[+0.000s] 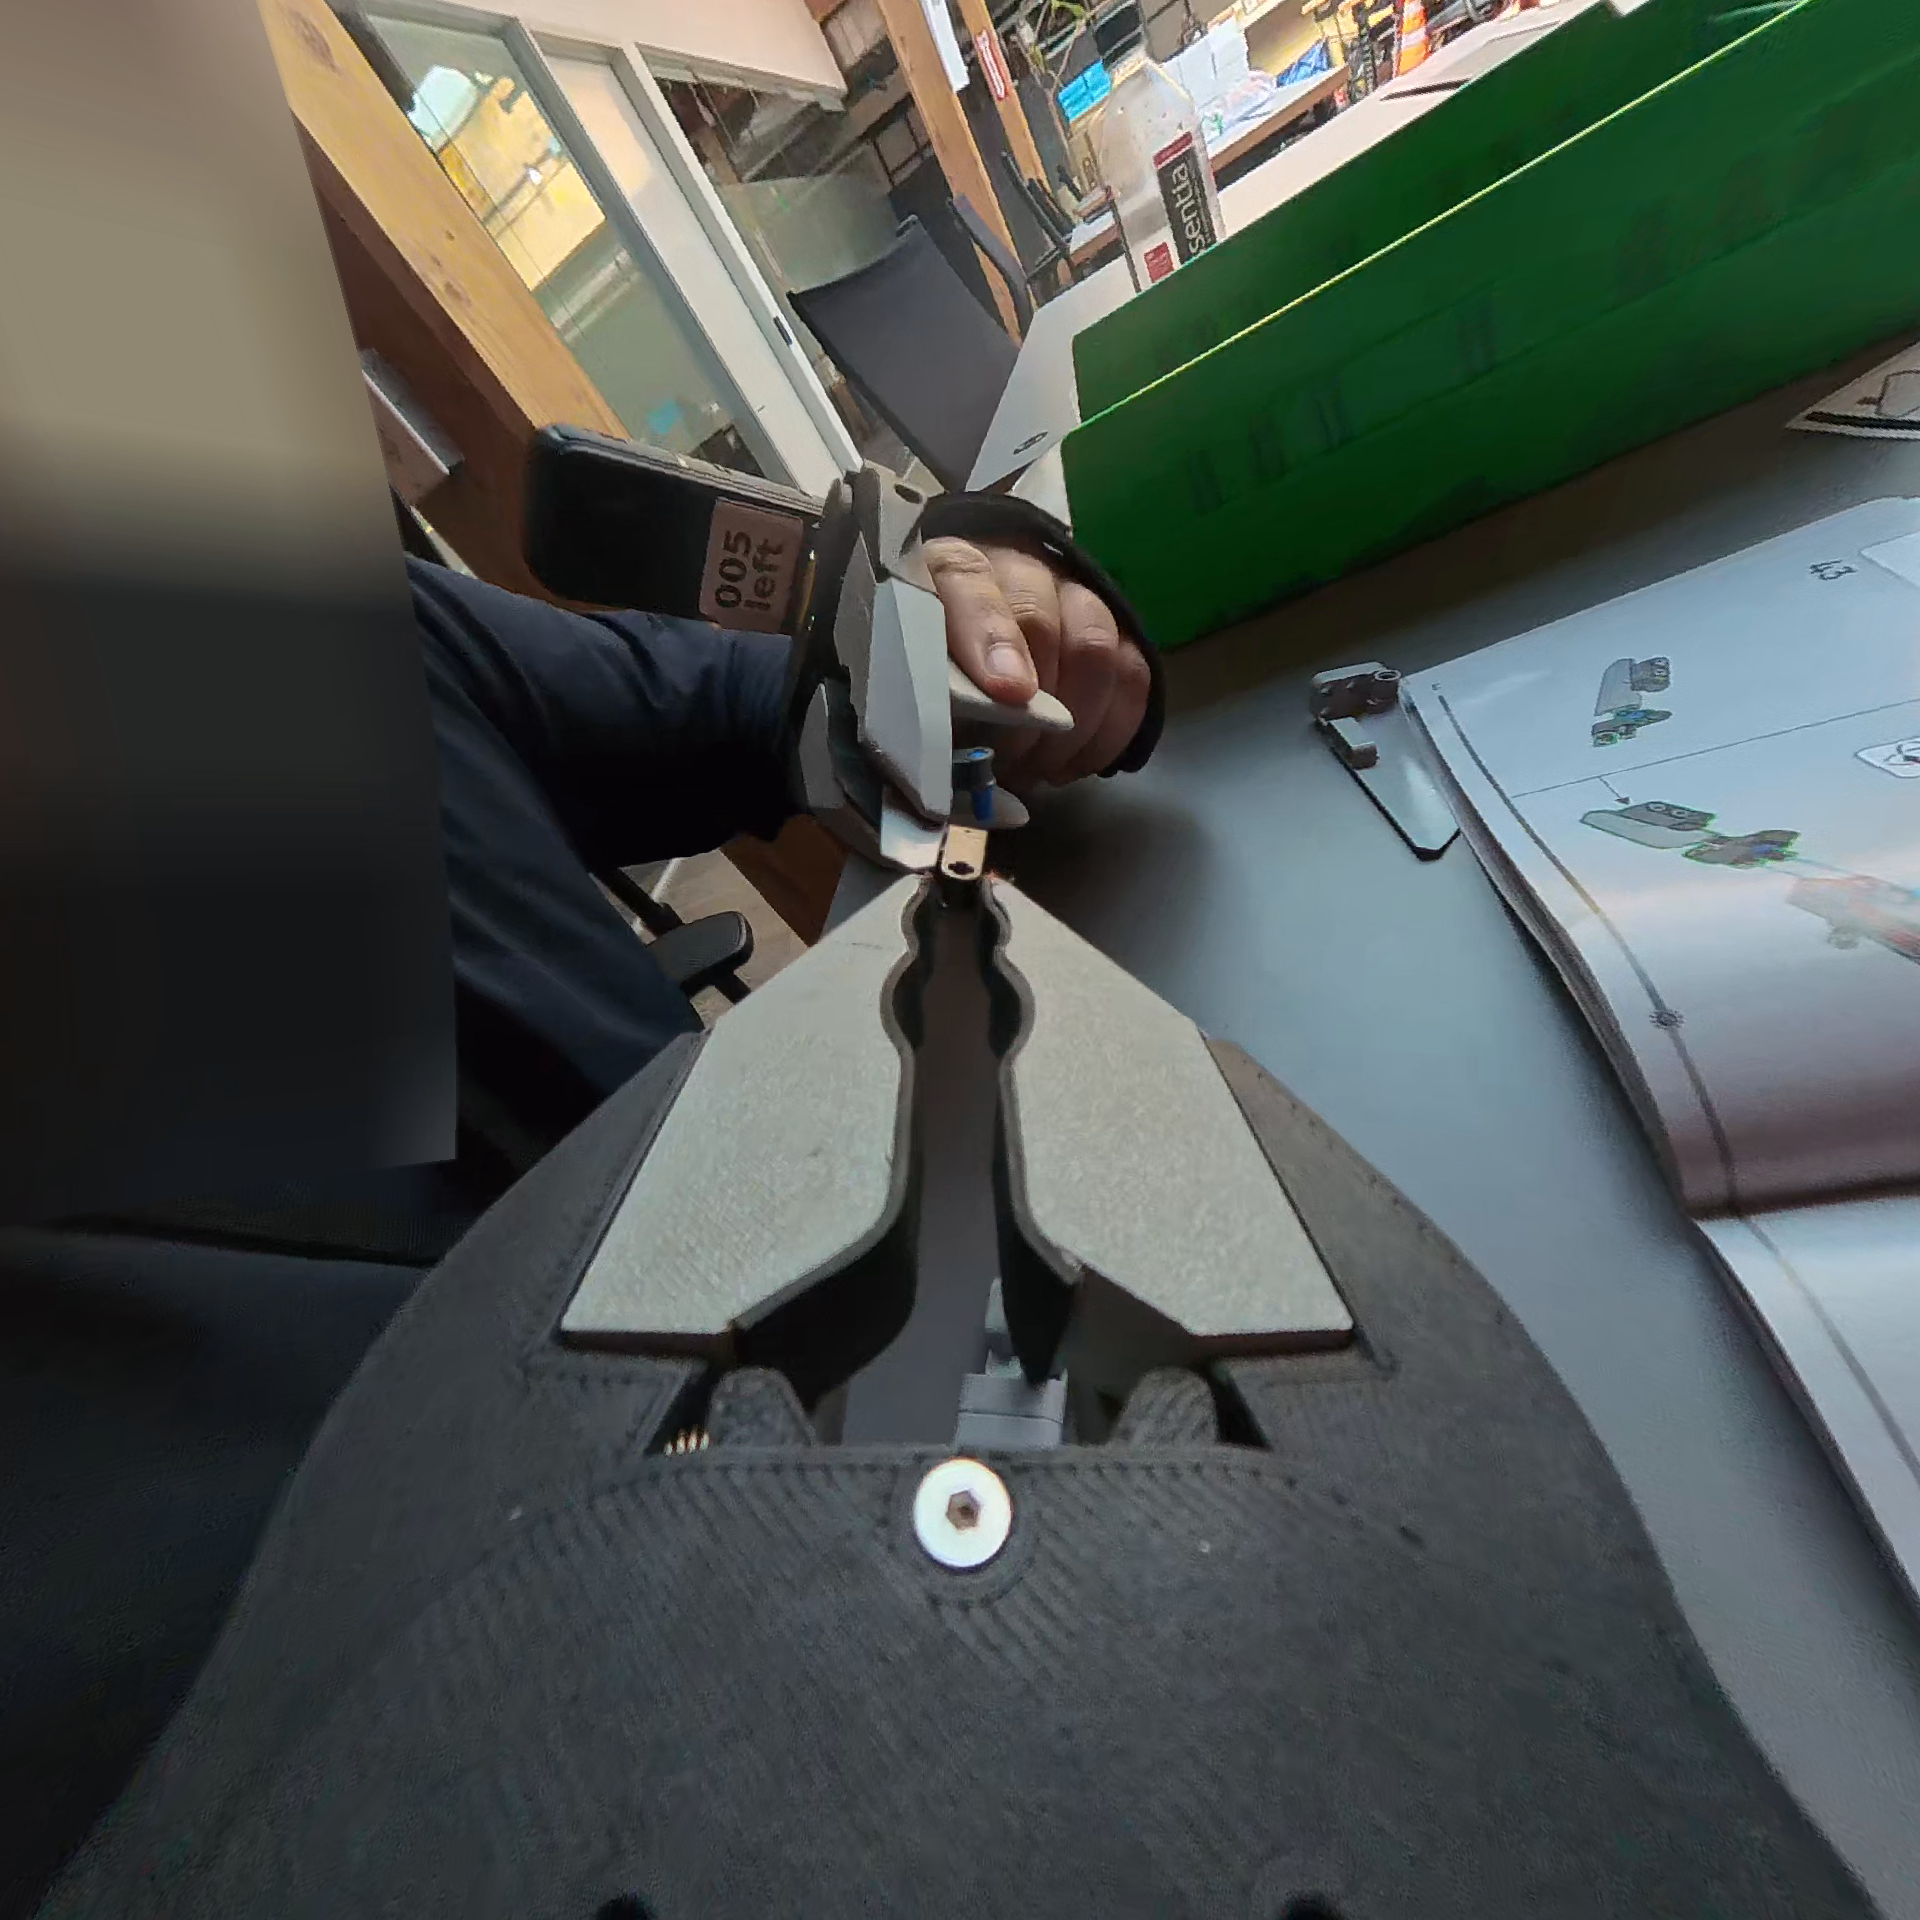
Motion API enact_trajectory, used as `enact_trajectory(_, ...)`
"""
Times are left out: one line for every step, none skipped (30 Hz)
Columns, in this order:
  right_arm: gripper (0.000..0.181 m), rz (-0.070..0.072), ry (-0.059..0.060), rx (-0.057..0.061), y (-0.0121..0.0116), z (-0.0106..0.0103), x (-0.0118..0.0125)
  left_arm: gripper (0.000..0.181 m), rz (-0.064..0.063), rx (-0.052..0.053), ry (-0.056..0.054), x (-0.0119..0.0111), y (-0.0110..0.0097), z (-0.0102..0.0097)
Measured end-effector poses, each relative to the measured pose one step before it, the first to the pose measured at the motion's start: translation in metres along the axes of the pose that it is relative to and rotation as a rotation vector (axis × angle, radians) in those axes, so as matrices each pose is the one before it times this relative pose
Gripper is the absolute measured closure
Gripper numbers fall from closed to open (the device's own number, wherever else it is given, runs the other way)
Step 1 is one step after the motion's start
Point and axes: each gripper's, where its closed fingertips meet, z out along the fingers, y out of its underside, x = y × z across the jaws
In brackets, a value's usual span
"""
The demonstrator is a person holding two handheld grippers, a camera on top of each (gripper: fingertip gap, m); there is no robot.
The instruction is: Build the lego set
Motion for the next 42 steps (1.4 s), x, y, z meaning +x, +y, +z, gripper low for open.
enact_trajectory(0.177,-0.0105,0.0074,-0.0119,0.00179,0.00156,0.00035,0.175,0.0047,-0.0048,0.0083,0.00122,0.00096,-0.00120)
enact_trajectory(0.177,-0.0108,0.0052,-0.0072,0.00101,0.00153,-0.00014,0.175,0.0003,0.0026,0.0064,0.00073,0.00008,-0.00137)
enact_trajectory(0.177,-0.0090,0.0019,-0.0036,0.00048,0.00126,-0.00036,0.175,-0.0030,0.0037,0.0075,0.00048,0.00001,-0.00100)
enact_trajectory(0.177,-0.0061,0.0038,-0.0033,0.00037,0.00078,0.00015,0.175,-0.0017,-0.0038,0.0056,0.00008,0.00060,-0.00052)
enact_trajectory(0.177,-0.0066,0.0082,-0.0011,-0.00003,0.00034,0.00092,0.175,0.0047,-0.0076,-0.0017,-0.00036,0.00067,0.00012)
enact_trajectory(0.177,-0.0095,0.0087,0.0023,-0.00057,-0.00005,0.00086,0.175,0.0115,-0.0057,-0.0081,-0.00072,0.00019,0.00023)
enact_trajectory(0.178,-0.0123,0.0083,0.0027,-0.00063,-0.00026,0.00060,0.175,0.0157,-0.0057,-0.0098,-0.00039,0.00009,0.00026)
enact_trajectory(0.178,-0.0151,0.0078,-0.0002,-0.00026,-0.00006,0.00038,0.175,0.0194,-0.0051,-0.0074,0.00008,0.00004,0.00004)
enact_trajectory(0.178,-0.0174,0.0072,-0.0033,0.00022,0.00013,0.00014,0.175,0.0167,-0.0036,-0.0045,0.00037,0.00007,0.00008)
enact_trajectory(0.177,-0.0160,0.0087,-0.0029,0.00018,0.00009,0.00041,0.175,0.0054,-0.0047,-0.0030,-0.00012,0.00060,0.00038)
enact_trajectory(0.177,-0.0122,0.0088,-0.0007,-0.00008,-0.00013,0.00066,0.175,-0.0051,-0.0022,-0.0012,-0.00040,0.00051,0.00037)
enact_trajectory(0.176,-0.0081,0.0081,0.0012,-0.00018,-0.00015,0.00073,0.175,-0.0103,-0.0032,-0.0016,-0.00080,0.00078,0.00029)
enact_trajectory(0.176,-0.0045,0.0070,0.0052,-0.00084,-0.00026,0.00076,0.175,-0.0120,-0.0059,-0.0081,-0.00158,0.00121,0.00061)
enact_trajectory(0.176,-0.0071,0.0060,0.0118,-0.00202,-0.00052,0.00036,0.175,-0.0077,-0.0064,-0.0103,-0.00166,0.00128,0.00086)
enact_trajectory(0.176,-0.0102,0.0071,0.0104,-0.00183,-0.00072,0.00045,0.175,-0.0027,-0.0076,-0.0061,-0.00099,0.00131,0.00083)
enact_trajectory(0.175,-0.0103,0.0150,-0.0005,-0.00048,-0.00047,0.00149,0.175,-0.0052,-0.0069,-0.0077,-0.00164,0.00096,0.00071)
enact_trajectory(0.175,-0.0090,0.0248,-0.0075,0.00047,-0.00008,0.00299,0.175,-0.0216,-0.0126,-0.0007,-0.00147,0.00167,0.00079)
enact_trajectory(0.176,-0.0044,0.0247,-0.0059,0.00052,0.00055,0.00312,0.176,-0.0331,-0.0101,0.0053,-0.00121,0.00135,0.00011)
enact_trajectory(0.176,0.0036,0.0106,0.0052,-0.00081,0.00079,0.00124,0.176,-0.0322,0.0080,0.0025,-0.00163,-0.00125,-0.00114)
enact_trajectory(0.177,0.0157,-0.0059,0.0208,-0.00286,0.00093,-0.00084,0.176,-0.0289,0.0171,-0.0043,-0.00229,-0.00272,-0.00189)
enact_trajectory(0.177,0.0254,-0.0164,0.0259,-0.00360,0.00092,-0.00200,0.176,-0.0200,0.0170,-0.0047,-0.00180,-0.00351,-0.00218)
enact_trajectory(0.177,0.0377,-0.0235,0.0188,-0.00254,0.00105,-0.00231,0.176,-0.0086,0.0117,-0.0035,-0.00069,-0.00312,-0.00184)
enact_trajectory(0.178,0.0463,-0.0232,0.0128,-0.00148,0.00096,-0.00131,0.176,0.0005,0.0014,-0.0096,-0.00075,-0.00172,-0.00099)
enact_trajectory(0.178,0.0473,-0.0194,0.0157,-0.00090,0.00052,0.00001,0.176,0.0031,-0.0031,-0.0120,-0.00068,-0.00098,-0.00015)
enact_trajectory(0.178,0.0469,-0.0171,0.0152,0.00004,0.00021,0.00124,0.177,0.0097,-0.0094,-0.0084,0.00000,0.00021,0.00035)
enact_trajectory(0.178,0.0450,-0.0140,0.0089,0.00138,0.00024,0.00211,0.177,0.0186,-0.0120,-0.0033,0.00108,0.00079,0.00062)
enact_trajectory(0.178,0.0390,-0.0098,0.0066,0.00132,0.00027,0.00240,0.177,0.0146,-0.0075,0.0033,0.00173,0.00053,0.00061)
enact_trajectory(0.178,0.0223,0.0026,-0.0038,0.00218,0.00076,0.00296,0.180,0.0070,0.0126,0.0232,0.00471,-0.00237,0.00015)
enact_trajectory(0.181,0.0046,0.0687,-0.0149,0.00301,0.00007,0.01077,0.181,0.0120,0.0833,0.0848,0.01559,-0.01436,-0.00195)
enact_trajectory(0.181,-0.0587,0.0854,-0.0140,0.00071,-0.00241,0.01250,0.181,-0.0144,0.0869,0.0365,0.01189,-0.02013,0.00126)
enact_trajectory(0.181,-0.0560,-0.0015,0.0068,-0.00424,-0.00344,-0.00057,0.181,0.0482,-0.0604,-0.0284,0.00035,0.00441,0.00642)
enact_trajectory(0.181,-0.0188,-0.0375,0.0239,-0.00573,-0.00325,-0.00578,0.181,0.1193,-0.0657,-0.0936,-0.01387,0.01182,0.00197)
enact_trajectory(0.181,-0.0057,-0.0114,0.0035,-0.00173,-0.00165,-0.00213,0.181,0.0124,-0.0142,-0.0303,-0.00914,0.00729,-0.00209)
enact_trajectory(0.181,-0.0144,0.0117,-0.0104,-0.00017,-0.00041,-0.00013,0.181,-0.0739,0.0064,0.0208,-0.00267,0.00392,-0.00450)
enact_trajectory(0.181,-0.0300,0.0278,-0.0216,0.00102,0.00056,0.00074,0.181,-0.0374,0.0122,0.0101,-0.00166,0.00336,-0.00441)
enact_trajectory(0.181,-0.0453,0.0461,-0.0311,0.00262,0.00079,0.00319,0.181,-0.0068,-0.0001,-0.0154,-0.00444,0.00375,-0.00226)
enact_trajectory(0.181,-0.0521,0.0522,-0.0367,0.00417,0.00103,0.00443,0.181,-0.0087,0.0049,-0.0194,-0.00579,0.00123,-0.00049)
enact_trajectory(0.181,-0.0465,0.0445,-0.0410,0.00514,0.00162,0.00401,0.181,-0.0384,0.0144,-0.0028,-0.00467,0.00000,0.00027)
enact_trajectory(0.181,-0.0320,0.0314,-0.0359,0.00468,0.00190,0.00260,0.181,-0.0603,0.0069,0.0200,-0.00209,0.00143,0.00064)
enact_trajectory(0.181,-0.0233,0.0157,-0.0177,0.00247,0.00165,0.00049,0.181,-0.0380,0.0146,0.0093,-0.00235,0.00038,-0.00019)
enact_trajectory(0.181,-0.0185,0.0032,-0.0038,0.00035,0.00113,-0.00126,0.181,-0.0165,0.0198,0.0063,-0.00126,-0.00010,-0.00079)
enact_trajectory(0.181,-0.0155,-0.0100,0.0047,-0.00135,0.00036,-0.00280,0.181,-0.0215,0.0176,0.0063,-0.00108,-0.00003,-0.00051)
